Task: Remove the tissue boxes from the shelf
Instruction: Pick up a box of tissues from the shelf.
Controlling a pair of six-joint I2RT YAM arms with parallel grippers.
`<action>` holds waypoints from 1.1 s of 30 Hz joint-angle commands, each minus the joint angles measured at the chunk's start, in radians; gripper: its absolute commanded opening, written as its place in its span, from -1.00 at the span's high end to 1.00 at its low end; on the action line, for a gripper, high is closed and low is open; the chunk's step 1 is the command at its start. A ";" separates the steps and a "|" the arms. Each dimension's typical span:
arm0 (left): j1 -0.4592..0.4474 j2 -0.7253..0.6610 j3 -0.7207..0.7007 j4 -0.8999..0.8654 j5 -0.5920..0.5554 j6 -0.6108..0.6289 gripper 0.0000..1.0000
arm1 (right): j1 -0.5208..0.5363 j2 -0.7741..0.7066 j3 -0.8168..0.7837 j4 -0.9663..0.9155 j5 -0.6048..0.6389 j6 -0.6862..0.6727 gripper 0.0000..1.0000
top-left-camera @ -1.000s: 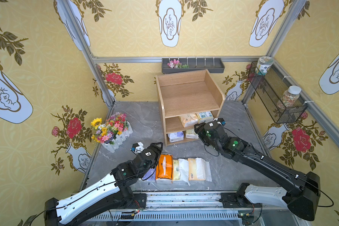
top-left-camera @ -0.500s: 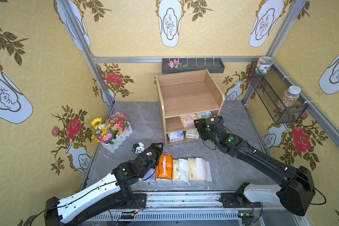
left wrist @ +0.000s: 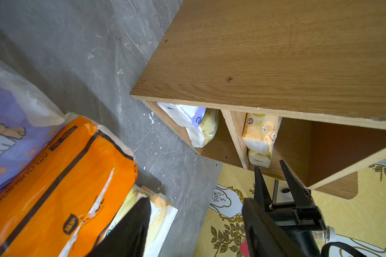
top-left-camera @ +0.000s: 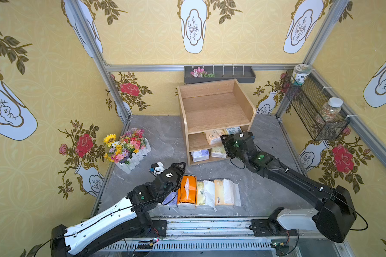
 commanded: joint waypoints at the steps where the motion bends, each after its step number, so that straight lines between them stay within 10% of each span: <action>1: 0.001 -0.002 -0.007 0.005 0.004 -0.006 -0.41 | 0.000 0.012 0.004 0.064 0.030 0.015 -0.02; 33: 0.000 0.021 -0.016 0.021 0.005 -0.014 -0.41 | -0.004 0.082 0.032 0.053 0.095 0.036 0.12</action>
